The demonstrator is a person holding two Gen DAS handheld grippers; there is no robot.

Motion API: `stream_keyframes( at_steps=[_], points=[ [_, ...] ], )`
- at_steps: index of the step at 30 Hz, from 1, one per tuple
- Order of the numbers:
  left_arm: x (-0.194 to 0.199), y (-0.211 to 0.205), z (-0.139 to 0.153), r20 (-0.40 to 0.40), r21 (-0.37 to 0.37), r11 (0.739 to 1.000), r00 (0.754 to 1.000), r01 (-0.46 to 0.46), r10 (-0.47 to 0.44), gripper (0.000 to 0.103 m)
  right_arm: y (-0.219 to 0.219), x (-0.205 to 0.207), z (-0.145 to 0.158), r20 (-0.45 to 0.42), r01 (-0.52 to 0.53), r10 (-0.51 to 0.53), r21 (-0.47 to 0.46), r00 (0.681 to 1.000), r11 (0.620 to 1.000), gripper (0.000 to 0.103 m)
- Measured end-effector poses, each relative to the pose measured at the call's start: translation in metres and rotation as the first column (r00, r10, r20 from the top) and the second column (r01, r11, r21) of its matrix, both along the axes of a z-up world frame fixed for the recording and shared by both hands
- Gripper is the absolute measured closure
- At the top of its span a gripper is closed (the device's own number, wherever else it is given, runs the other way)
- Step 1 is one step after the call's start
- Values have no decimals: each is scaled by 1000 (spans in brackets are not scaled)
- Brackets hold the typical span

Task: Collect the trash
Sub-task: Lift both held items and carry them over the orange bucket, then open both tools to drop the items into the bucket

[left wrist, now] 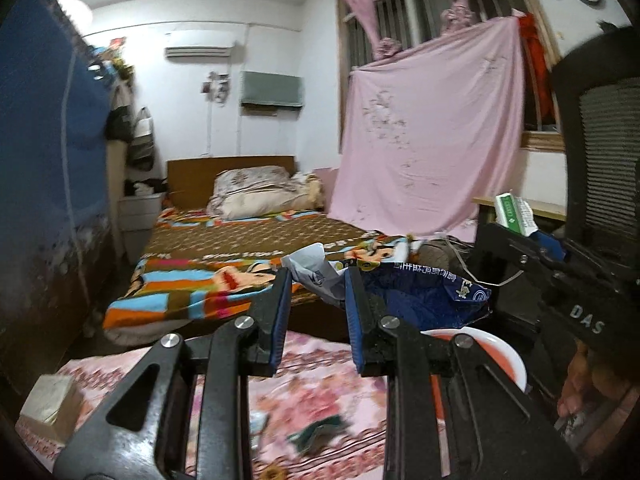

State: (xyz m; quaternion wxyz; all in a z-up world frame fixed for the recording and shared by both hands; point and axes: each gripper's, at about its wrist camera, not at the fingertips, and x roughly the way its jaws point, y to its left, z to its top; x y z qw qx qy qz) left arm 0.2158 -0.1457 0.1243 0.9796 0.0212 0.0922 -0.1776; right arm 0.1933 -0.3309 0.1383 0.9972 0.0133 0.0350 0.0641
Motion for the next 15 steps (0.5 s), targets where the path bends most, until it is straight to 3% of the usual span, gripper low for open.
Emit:
stream_keyframes(
  at_steps=[8,15],
  points=[
    [11,-58,-11,-43,61,993,995,97,-95,92,-53,8,-19,-98,159,-156,24,983,987,64],
    [30,-97,-33,-146,99,985,981,143,-128,92,-82,23,-43,-220,244,-234,20,947,969,63]
  ],
)
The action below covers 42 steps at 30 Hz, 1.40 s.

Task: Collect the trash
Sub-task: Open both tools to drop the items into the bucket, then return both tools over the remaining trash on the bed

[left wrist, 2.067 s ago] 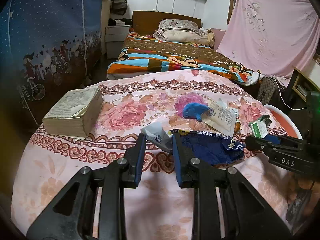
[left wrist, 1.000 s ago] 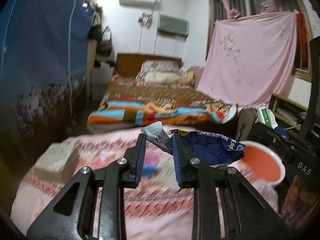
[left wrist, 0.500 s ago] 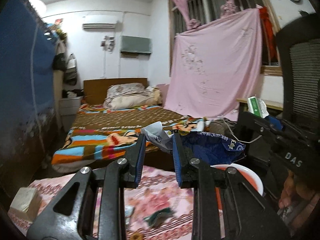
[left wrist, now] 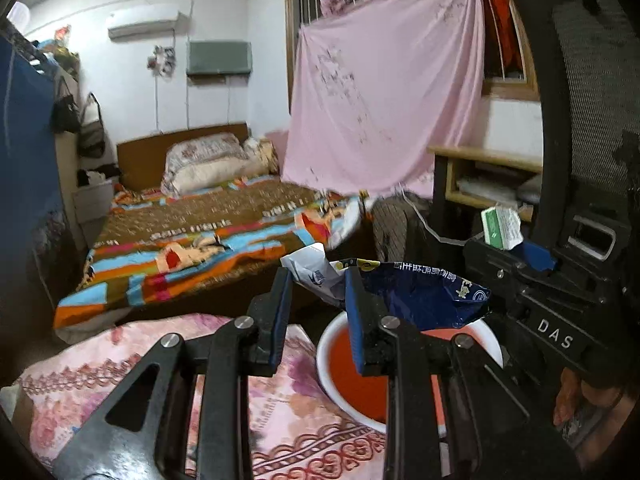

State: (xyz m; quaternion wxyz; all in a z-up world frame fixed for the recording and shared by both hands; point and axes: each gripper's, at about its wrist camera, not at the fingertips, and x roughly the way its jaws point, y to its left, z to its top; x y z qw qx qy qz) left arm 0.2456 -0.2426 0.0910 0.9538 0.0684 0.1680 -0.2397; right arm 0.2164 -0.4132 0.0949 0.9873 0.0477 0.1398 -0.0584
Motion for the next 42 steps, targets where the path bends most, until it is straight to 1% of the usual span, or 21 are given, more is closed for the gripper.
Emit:
stream_keyframes(
  at_steps=[3,6,8,10,12,15,19,24,28,30,34,37,39,42],
  points=[
    [12,-13,-12,-68,28,1000,998,10,-8,92,-9,6,-7,-39,18,-18,17,999,1000,62],
    [21,-23,-21,-136,28,999,990,24,-20,92,-18,11,-18,-83,26,-22,40,996,999,62],
    [28,-29,-27,-193,25,999,980,42,-36,92,-21,15,-24,-113,26,-21,47,993,999,62],
    [35,-34,-34,-261,-8,997,963,73,-73,92,-24,18,-29,-135,26,-18,57,991,998,62],
    [38,-36,-38,-304,-42,996,948,84,-93,91,-27,20,-34,-152,30,-19,68,988,997,62],
    [40,-41,-43,-342,-59,994,934,89,-104,91,-32,22,-39,-178,34,-18,87,984,996,58],
    [43,-46,-48,-366,-59,994,924,92,-108,88,-36,24,-44,-204,41,-19,101,979,994,57],
    [41,-43,-48,-365,-63,994,925,85,-102,77,-38,26,-44,-217,49,-25,104,976,993,57],
    [38,-37,-47,-356,-70,995,930,74,-94,73,-35,22,-40,-212,50,-31,89,977,995,54],
    [37,-32,-45,-349,-80,995,933,60,-84,70,-35,22,-38,-206,54,-36,81,978,995,47],
    [34,-17,-40,-330,-110,994,943,17,-53,63,-28,16,-31,-185,54,-42,62,982,997,39],
    [28,-3,-35,-296,-126,992,955,-17,-21,54,-21,10,-25,-164,53,-45,44,985,998,32],
    [22,9,-31,-266,-135,990,964,-44,7,44,-17,7,-20,-144,52,-47,33,989,998,24],
    [11,29,-26,-220,-157,984,974,-88,52,35,-8,0,-14,-116,50,-48,10,992,999,18]
  ],
)
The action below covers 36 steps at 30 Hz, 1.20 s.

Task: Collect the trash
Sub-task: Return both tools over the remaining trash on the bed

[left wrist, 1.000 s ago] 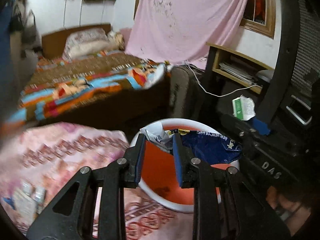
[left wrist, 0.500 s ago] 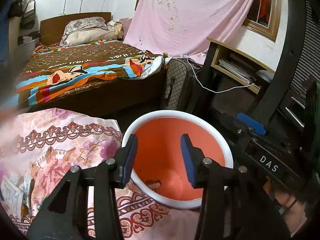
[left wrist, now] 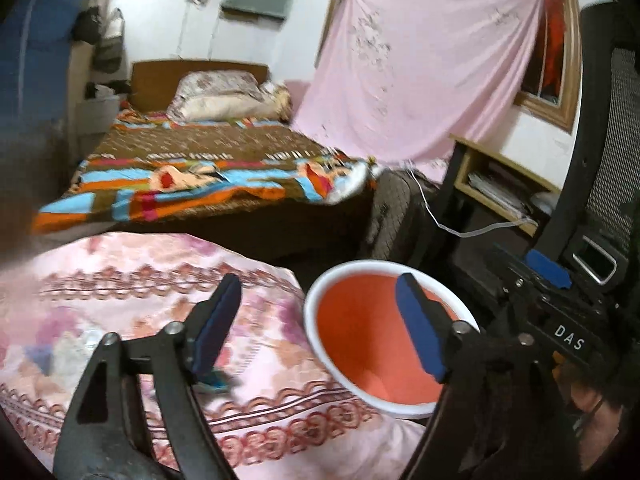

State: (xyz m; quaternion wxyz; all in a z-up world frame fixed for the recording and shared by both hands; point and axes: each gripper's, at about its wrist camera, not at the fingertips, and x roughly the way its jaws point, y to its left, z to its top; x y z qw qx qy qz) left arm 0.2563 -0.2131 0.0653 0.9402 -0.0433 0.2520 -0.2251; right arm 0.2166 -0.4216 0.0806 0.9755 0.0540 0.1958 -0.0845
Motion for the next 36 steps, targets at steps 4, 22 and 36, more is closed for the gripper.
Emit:
stream_keyframes(
  at_steps=[4,22,36],
  points=[
    [-13,26,7,46,-17,998,997,-57,58,31,17,-10,11,43,-25,26,-21,999,999,12],
    [-89,137,5,190,-68,946,927,-316,323,11,121,-55,19,172,-135,155,-121,973,983,0],
    [-142,200,-10,254,-39,891,857,-453,448,11,191,-94,3,206,-205,237,-166,949,964,0]
  ],
)
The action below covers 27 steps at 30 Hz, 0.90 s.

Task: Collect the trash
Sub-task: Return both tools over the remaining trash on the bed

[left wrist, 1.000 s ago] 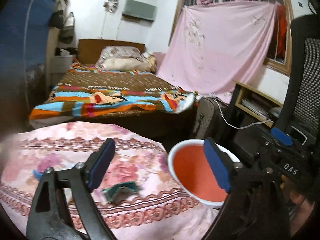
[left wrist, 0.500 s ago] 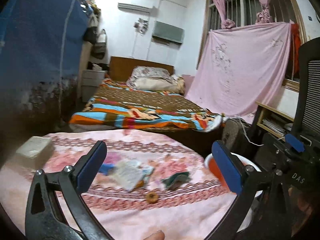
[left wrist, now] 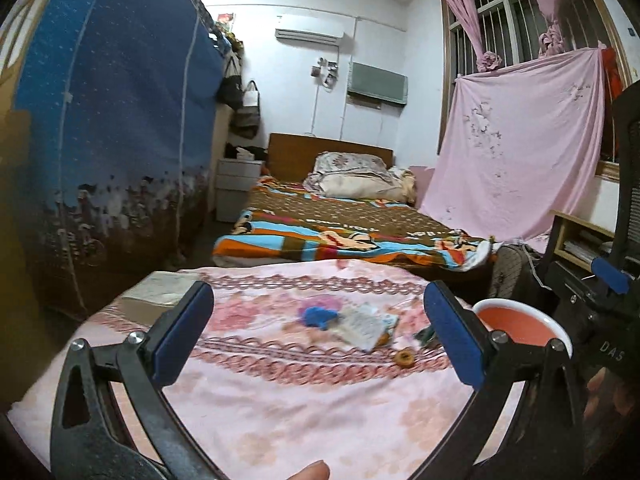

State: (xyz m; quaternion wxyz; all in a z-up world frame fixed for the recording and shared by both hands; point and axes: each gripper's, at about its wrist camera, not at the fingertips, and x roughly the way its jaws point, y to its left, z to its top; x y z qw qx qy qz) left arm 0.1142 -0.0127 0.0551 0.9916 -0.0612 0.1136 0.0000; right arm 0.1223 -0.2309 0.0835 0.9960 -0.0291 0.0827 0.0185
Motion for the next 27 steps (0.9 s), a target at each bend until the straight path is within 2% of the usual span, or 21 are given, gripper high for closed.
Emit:
stream_keyframes(
  at_steps=[8,27],
  points=[
    [-22,20,-5,12,38,998,999,-47,47,11,27,-18,-12,23,-52,52,18,998,998,0],
    [-29,41,-14,-18,7,999,999,-46,46,11,40,-19,-22,15,-86,85,22,996,996,0]
  ],
)
